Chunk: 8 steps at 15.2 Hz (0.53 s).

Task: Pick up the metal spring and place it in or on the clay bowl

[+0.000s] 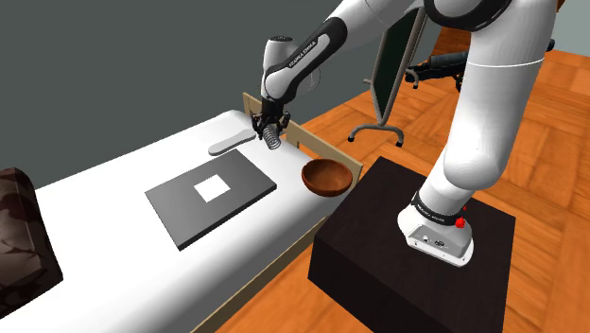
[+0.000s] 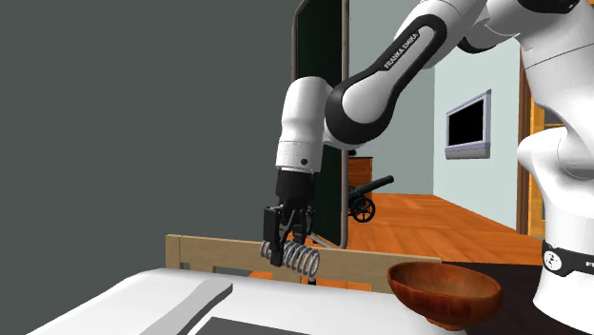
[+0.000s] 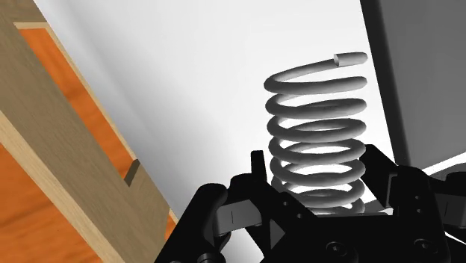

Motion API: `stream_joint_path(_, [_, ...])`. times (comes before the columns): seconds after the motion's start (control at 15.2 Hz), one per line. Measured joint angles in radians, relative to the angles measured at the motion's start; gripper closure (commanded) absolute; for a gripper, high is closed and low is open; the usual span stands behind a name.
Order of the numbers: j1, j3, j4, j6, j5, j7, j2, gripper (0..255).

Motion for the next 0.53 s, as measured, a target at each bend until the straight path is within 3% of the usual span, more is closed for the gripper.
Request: stream_joint_path(0.53, [-0.002, -0.001, 0.026, -0.095, -0.002, 0.007, -0.069, 255])
